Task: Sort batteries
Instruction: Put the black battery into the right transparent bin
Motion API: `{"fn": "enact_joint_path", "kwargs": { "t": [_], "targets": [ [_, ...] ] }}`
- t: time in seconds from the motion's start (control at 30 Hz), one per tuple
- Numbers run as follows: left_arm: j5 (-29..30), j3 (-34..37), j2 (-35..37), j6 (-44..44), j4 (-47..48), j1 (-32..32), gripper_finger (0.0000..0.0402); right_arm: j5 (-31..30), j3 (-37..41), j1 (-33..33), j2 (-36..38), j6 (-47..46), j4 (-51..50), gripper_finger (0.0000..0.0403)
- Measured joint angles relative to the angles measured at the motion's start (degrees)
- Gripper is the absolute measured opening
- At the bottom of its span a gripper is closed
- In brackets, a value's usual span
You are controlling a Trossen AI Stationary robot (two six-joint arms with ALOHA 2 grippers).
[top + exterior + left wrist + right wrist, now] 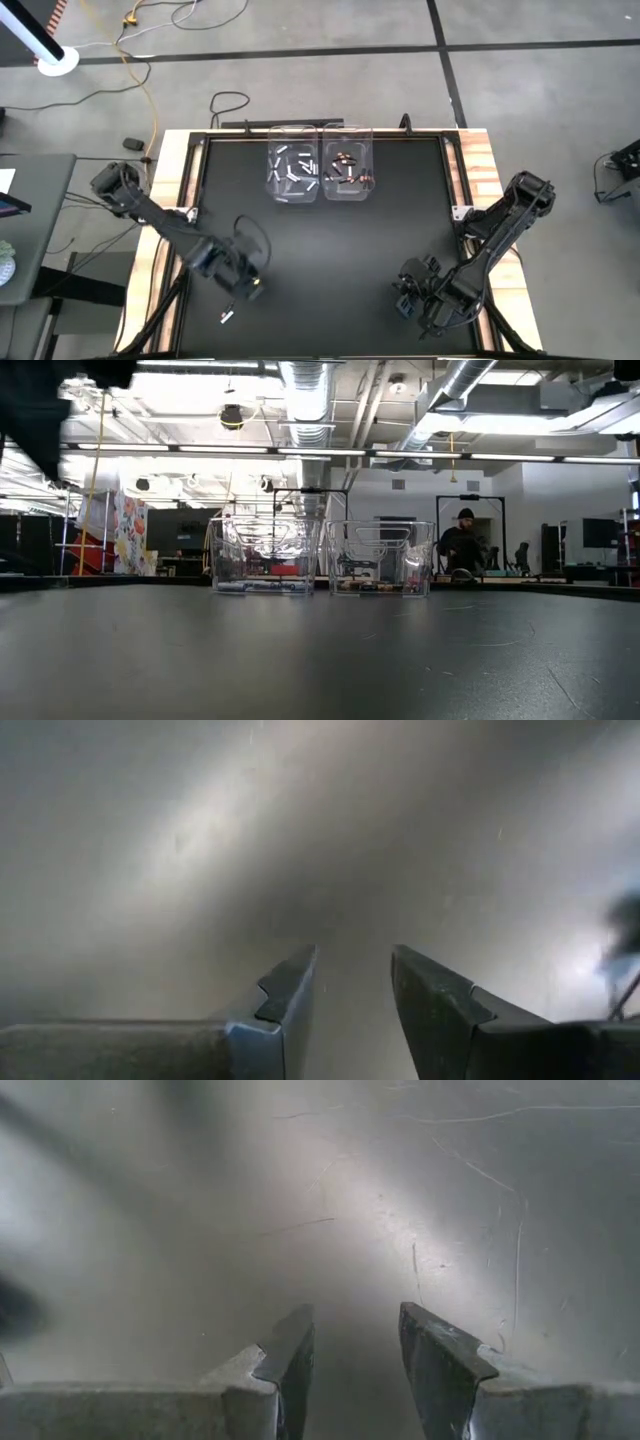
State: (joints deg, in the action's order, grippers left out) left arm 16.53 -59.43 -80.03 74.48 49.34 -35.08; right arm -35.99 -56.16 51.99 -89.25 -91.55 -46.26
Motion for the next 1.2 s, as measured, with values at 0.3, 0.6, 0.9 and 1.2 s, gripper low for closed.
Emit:
{"fn": "enact_joint_path", "kwargs": {
  "t": [0.3,0.6,0.9,1.2],
  "targets": [
    [-6.07,0.08,-0.7,24.22,6.21,-9.89,0.0104,0.0,0.0,0.0,0.0,0.13,0.08,0.0164],
    [-7.33,0.09,-0.7,36.87,8.13,-13.97,0.0102,0.0,0.0,0.0,0.0,0.11,0.69,0.0164],
    [-11.1,7.28,-0.7,40.05,-2.82,-14.46,0.0102,0.0,0.0,0.0,0.0,0.11,1.56,0.0164],
    [-15.6,9.32,-4.86,35.68,-8.43,-14.46,0.0102,0.01,0.0,0.0,0.0,0.11,2.12,0.0164]
  ]
}}
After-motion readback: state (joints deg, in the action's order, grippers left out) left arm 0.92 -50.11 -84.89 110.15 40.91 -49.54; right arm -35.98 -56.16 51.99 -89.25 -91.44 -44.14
